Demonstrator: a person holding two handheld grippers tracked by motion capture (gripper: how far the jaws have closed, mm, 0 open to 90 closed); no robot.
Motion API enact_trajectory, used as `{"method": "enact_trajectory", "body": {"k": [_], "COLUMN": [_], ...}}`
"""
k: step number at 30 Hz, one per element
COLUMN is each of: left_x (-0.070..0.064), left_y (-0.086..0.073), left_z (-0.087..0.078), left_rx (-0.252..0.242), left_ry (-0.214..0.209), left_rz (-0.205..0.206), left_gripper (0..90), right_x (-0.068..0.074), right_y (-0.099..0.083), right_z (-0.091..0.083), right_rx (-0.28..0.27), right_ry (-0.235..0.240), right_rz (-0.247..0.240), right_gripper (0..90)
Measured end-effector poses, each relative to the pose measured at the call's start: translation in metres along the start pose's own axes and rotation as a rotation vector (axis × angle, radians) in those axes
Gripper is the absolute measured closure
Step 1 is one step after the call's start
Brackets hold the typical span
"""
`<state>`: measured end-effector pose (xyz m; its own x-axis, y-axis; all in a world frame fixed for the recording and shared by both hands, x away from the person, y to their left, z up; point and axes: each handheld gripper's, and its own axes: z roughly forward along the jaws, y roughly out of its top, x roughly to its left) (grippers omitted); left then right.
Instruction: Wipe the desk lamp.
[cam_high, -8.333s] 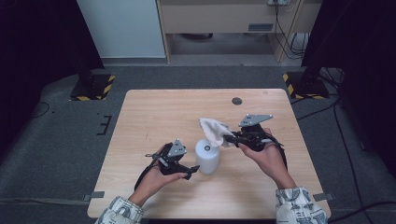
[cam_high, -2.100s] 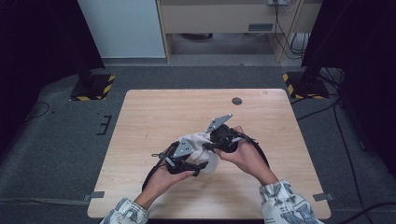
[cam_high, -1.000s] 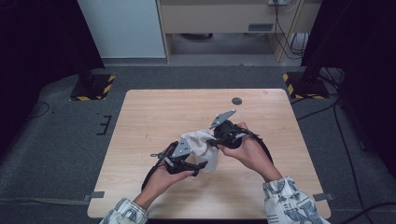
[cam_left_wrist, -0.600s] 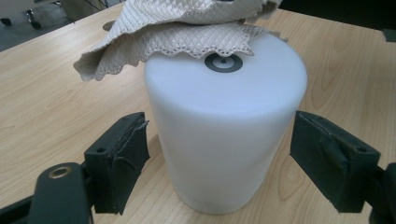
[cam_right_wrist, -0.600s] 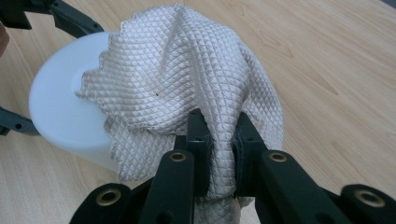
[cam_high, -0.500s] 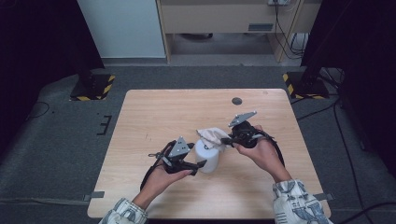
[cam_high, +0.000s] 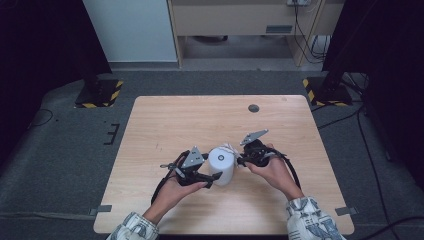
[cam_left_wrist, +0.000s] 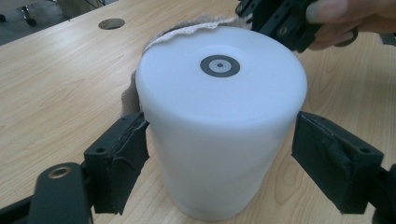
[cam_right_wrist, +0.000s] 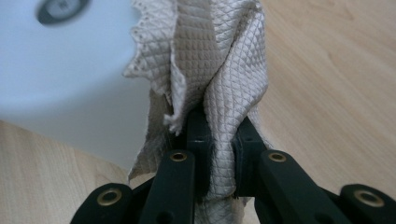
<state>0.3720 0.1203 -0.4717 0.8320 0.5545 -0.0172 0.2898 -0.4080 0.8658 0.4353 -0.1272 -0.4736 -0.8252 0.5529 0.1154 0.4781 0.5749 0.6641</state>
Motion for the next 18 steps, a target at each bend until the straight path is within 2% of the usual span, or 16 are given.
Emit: {"method": "enact_trajectory", "body": {"k": [7, 9, 14, 18], "left_x": [0.000, 0.000, 0.000, 0.000], "left_y": [-0.001, -0.001, -0.001, -0.001], "left_z": [0.001, 0.001, 0.001, 0.001], "left_rx": [0.008, 0.008, 0.010, 0.010], "left_ry": [0.000, 0.000, 0.000, 0.002], "left_rz": [0.000, -0.001, 0.000, -0.001], "left_gripper": [17.3, 17.2, 17.2, 16.6], "right_x": [-0.002, -0.002, 0.002, 0.003], "right_y": [-0.009, -0.008, 0.002, 0.002], "right_z": [0.011, 0.007, -0.015, -0.012], "right_rx": [0.012, 0.005, -0.083, -0.070], "right_ry": [0.007, 0.010, 0.015, 0.008], "right_rz": [0.022, 0.020, 0.021, 0.015], "right_gripper": [80.9, 81.0, 81.0, 81.0]}}
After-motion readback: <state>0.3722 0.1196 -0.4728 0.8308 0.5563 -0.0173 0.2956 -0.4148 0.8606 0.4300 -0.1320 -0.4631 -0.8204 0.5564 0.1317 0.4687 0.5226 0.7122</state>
